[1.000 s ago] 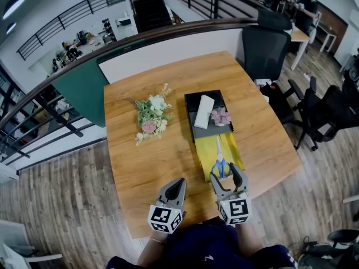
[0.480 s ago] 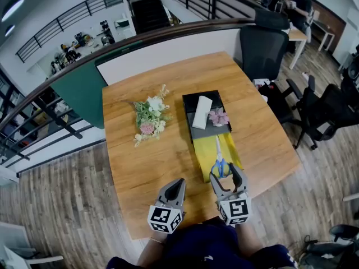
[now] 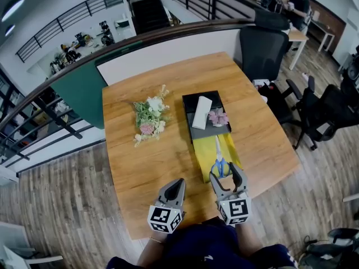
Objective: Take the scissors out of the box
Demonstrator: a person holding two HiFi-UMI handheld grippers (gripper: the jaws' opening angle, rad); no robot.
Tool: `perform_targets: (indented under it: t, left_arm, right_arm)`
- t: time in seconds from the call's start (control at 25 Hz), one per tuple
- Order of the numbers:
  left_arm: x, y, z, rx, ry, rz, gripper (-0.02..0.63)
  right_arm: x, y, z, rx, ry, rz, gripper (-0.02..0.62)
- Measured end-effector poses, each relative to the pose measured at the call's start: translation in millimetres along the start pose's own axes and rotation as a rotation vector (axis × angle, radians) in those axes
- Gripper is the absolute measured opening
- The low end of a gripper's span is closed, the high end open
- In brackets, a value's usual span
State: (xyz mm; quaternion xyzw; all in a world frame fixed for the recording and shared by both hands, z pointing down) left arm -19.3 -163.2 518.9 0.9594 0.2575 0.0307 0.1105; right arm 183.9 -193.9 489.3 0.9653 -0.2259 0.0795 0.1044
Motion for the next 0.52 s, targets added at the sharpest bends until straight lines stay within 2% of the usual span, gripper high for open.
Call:
perform_targets:
  t: [0.52]
  left_arm:
    - [-1.3, 0.2, 1.3, 0.001, -0.004, 0.012, 0.003]
  right_arm:
    - [0.8, 0.9, 4.9, 0.008, -0.016, -0.003, 0.311]
Point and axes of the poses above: the fingertips, and each gripper's own axes: y forward along the fingers, x to its right, z out of its top, the point moved 8 cm from there along -y, backward along the fingers, and after that the axes turned 13 degrees about y, right-handed, at the moved point
